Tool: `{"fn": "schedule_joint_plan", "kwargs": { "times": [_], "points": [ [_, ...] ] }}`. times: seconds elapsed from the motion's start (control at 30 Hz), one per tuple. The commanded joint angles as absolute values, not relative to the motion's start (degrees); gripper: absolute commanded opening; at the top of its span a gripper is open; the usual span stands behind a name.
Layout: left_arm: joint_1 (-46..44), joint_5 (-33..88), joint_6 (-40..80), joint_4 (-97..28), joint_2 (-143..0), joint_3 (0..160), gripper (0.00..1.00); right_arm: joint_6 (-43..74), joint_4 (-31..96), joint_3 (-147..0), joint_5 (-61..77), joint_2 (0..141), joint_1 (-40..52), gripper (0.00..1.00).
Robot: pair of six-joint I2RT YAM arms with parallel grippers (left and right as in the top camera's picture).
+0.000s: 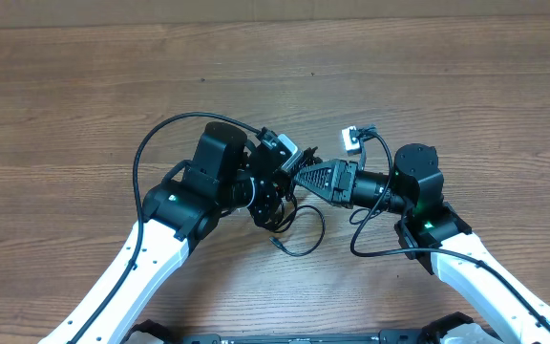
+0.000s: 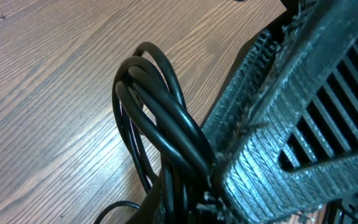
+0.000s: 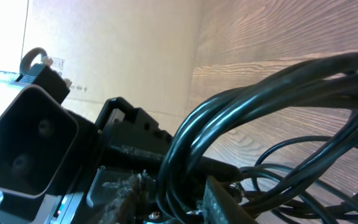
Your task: Untangle cables
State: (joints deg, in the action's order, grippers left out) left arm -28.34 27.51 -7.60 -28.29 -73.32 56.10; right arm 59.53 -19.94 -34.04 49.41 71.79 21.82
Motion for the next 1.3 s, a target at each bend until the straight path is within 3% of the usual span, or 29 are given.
{"fn": "schedule_joint_plan", "kwargs": {
  "times": [0.0, 0.1, 0.17, 0.37, 0.57, 0.77, 1.03, 1.27],
  "points": [
    [-28.2, 31.2, -7.2, -27.6, -73.5, 57.1, 0.07, 58.1, -19.8, -34.9, 48.4, 72.1, 22.2, 0.37],
    [-28.2, 31.3, -7.2, -27.6, -73.5, 57.1, 0.06, 55.2, -19.8, -34.9, 48.0, 72.1, 22.2, 0.50],
    [-28.2, 31.8, -7.2, -27.6, -73.5, 57.1, 0.06, 54.9, -19.8, -34.9, 48.0, 72.1, 22.2, 0.51],
    [-28.2, 32.0, -7.2, -27.6, -73.5, 57.1, 0.04, 53.9, -18.5, -34.9, 48.1, 72.1, 22.2, 0.20],
    [-28.2, 29.5, -7.2, -27.6, -73.5, 57.1, 0.04, 53.9, -18.4, -34.9, 48.6, 72.1, 22.2, 0.04],
    [-28.1, 27.7, -6.7, -27.6, -73.5, 57.1, 0.04, 53.9, -17.2, -34.9, 49.8, 72.1, 22.2, 0.04],
    [-28.1, 6.9, 12.6, -27.8, -73.5, 57.1, 0.04, 53.4, -18.2, -34.9, 54.6, 72.1, 22.2, 0.04],
    [-28.1, 2.1, 18.5, -27.9, -73.5, 57.1, 0.04, 50.5, -23.1, -34.9, 61.2, 72.1, 22.2, 0.04]
  ]
}}
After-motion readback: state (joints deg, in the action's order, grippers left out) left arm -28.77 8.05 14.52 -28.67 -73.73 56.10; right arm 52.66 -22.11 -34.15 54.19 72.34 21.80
